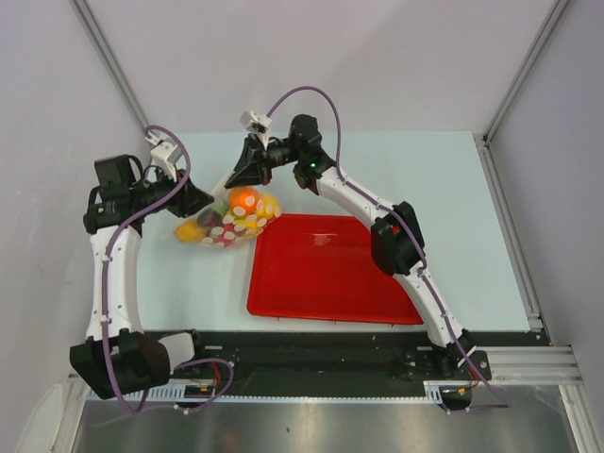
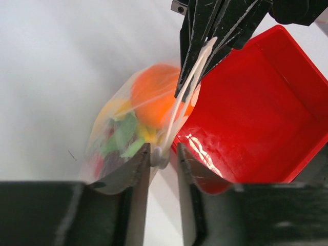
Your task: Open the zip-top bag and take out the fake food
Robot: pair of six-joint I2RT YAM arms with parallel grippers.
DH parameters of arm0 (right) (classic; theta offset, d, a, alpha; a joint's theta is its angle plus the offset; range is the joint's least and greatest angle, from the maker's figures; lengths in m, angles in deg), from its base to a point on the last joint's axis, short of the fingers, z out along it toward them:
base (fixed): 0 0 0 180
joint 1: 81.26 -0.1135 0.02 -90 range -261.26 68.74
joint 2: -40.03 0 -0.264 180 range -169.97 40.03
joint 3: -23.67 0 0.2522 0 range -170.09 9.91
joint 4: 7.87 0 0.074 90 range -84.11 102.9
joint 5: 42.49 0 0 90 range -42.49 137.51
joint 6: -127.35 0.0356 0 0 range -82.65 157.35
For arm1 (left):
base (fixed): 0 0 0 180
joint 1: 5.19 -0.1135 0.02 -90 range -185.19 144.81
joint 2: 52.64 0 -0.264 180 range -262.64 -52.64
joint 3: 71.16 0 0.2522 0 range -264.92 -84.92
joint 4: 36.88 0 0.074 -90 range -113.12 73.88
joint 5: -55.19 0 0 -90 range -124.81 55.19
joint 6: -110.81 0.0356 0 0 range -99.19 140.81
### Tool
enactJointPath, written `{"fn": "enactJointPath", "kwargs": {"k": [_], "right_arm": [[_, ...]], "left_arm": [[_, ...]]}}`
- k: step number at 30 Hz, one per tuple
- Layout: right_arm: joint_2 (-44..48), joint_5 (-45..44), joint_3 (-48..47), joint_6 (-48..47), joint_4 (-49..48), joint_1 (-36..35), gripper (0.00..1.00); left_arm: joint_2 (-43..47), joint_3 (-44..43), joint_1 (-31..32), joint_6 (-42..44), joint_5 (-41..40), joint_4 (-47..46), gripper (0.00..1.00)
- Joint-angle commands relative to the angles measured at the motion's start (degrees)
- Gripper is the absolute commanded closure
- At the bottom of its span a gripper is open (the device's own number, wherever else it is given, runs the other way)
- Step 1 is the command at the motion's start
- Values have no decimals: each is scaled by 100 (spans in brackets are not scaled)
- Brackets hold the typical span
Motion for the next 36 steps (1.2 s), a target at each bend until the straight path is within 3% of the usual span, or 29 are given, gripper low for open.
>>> {"fn": "enactJointPath", "kwargs": {"k": [1, 7, 11, 14, 20, 21, 24, 32, 36], "right_arm": [[174, 61, -272, 156, -520, 50, 100], [166, -1, -298, 261, -634, 32, 100], [139, -1, -324, 305, -660, 6, 100], [148, 25, -324, 323, -678, -3, 100], [166, -1, -298, 340, -704, -3, 100], [166, -18, -307, 358, -713, -11, 100], [122, -176, -377, 349, -696, -55, 100], [43, -1887, -448, -125, -309, -231, 100], [-202, -2242, -439, -20, -948, -258, 100]], "left_arm": [[121, 36, -63, -11, 183, -139, 73], [192, -17, -63, -73, -81, -112, 78], [218, 27, -63, -99, -151, -104, 66], [192, 62, -63, -117, -204, -121, 64], [332, 264, -63, -134, -336, -192, 79], [341, 290, -63, -186, -440, -191, 88], [429, 229, -63, -344, -957, -130, 100], [1342, 395, -63, -1372, -2373, 10, 100], [1922, 633, -63, -1751, -2726, 89, 100]]}}
